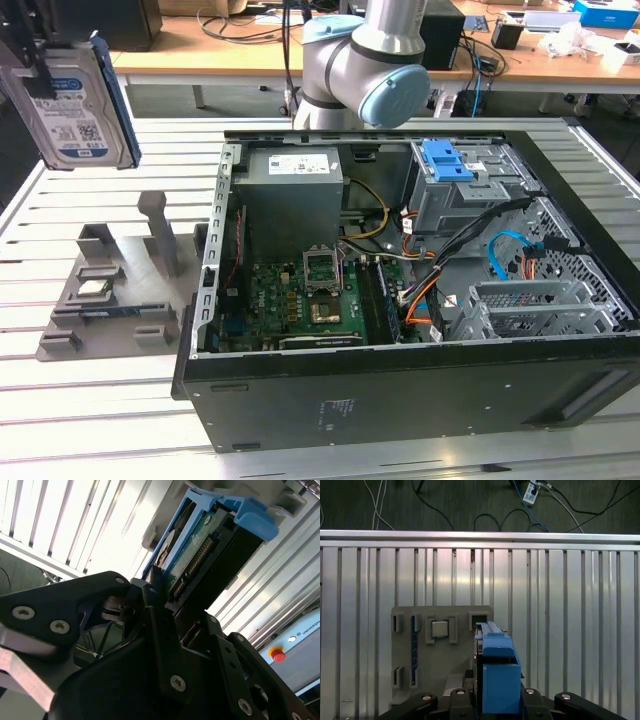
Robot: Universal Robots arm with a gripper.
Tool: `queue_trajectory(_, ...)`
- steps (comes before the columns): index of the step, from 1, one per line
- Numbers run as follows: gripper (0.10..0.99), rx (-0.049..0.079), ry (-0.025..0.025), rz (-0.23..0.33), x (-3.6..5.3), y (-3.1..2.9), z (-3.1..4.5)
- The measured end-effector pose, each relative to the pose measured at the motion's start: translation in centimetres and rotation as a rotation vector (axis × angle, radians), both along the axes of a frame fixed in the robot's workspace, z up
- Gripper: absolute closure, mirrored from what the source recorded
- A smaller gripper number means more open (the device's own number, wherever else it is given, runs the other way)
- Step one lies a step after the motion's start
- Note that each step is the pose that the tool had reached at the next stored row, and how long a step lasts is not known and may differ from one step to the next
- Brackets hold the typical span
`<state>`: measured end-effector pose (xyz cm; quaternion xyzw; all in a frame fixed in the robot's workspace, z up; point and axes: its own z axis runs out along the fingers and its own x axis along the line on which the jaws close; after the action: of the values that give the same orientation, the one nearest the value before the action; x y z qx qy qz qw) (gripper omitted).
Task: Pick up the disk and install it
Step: 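Pick up the disk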
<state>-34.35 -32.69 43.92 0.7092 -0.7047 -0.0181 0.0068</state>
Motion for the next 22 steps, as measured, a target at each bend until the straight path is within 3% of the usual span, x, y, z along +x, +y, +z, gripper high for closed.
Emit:
queue_trajectory(8, 0.722, 0.0, 0.0, 0.0, 0.0, 0.0, 1.89)
queue_trajectory(14, 0.722, 0.0, 0.0, 0.0, 0.0, 0.0, 3.91)
queue_trajectory(22, 0.722, 0.0, 0.0001, 0.0, 0.0, 0.0, 5.68)
